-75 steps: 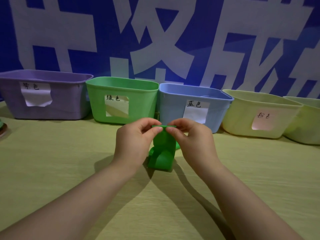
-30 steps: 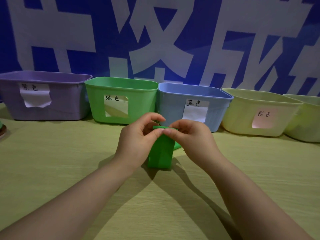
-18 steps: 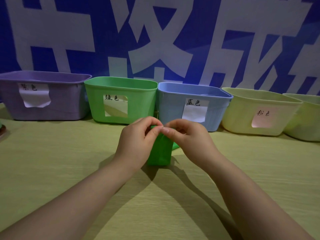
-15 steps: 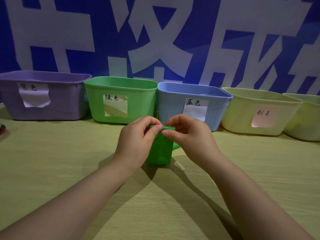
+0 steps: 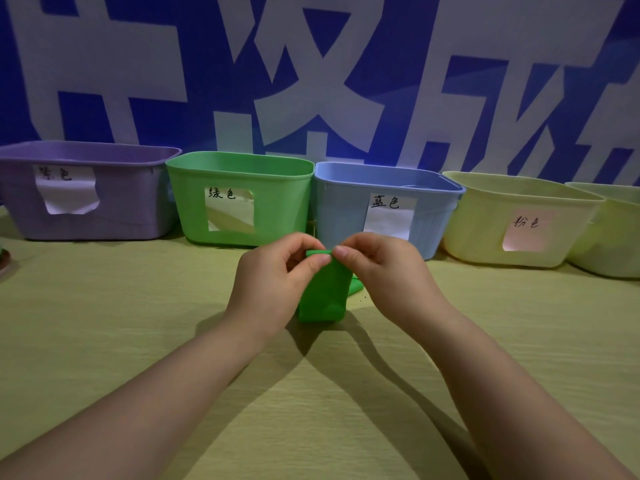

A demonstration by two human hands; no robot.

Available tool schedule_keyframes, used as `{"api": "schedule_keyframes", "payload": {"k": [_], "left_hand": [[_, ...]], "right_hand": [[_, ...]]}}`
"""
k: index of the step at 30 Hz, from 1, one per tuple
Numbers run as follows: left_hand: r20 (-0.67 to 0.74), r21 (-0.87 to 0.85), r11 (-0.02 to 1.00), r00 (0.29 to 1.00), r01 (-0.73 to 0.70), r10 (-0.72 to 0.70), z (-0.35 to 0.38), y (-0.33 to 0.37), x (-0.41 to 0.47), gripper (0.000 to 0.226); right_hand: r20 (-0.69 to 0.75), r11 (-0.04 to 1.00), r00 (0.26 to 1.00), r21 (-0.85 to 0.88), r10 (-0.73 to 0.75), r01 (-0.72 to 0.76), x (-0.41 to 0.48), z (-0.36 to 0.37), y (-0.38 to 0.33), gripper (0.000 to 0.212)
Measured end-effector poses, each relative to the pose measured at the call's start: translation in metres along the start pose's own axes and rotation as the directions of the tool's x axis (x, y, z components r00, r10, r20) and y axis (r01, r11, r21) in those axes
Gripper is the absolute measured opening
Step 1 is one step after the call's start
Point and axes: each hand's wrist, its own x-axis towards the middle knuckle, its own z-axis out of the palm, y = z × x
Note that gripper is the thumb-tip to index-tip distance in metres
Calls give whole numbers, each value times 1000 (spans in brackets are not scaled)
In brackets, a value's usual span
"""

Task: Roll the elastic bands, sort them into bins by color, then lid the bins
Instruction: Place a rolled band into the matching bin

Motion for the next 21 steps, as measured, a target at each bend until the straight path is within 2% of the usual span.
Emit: {"api": "schedule_keyframes", "payload": {"k": [6,8,11,13,16,21], "left_hand": [[-7,-3,1000,1000,3,-3,-1,-3,2,8],[9,-10,1000,1000,-6,6,-1,-3,1,9],[26,-62,998,1000,-10,12,0,0,1,9],[23,-89,996,1000,5,-3,0,1,1,13],[7,-37,999,1000,-17,18,1,0,0,23],[2,20,999,999,-46,46,0,-2,0,6]], "right_hand": [[-38,998,999,54,-22,24,0,3,1,14],[-60,997,998,67,-25,29,0,3,1,8],[-77,996,997,84,-6,12,1,2,2,14],[-64,996,998,88,5,1,1,1,2,14],[-25,995,999,94,28,-26,-1,3,2,17],[49,988,997,141,63,-69,-2,2,2,20]]}}
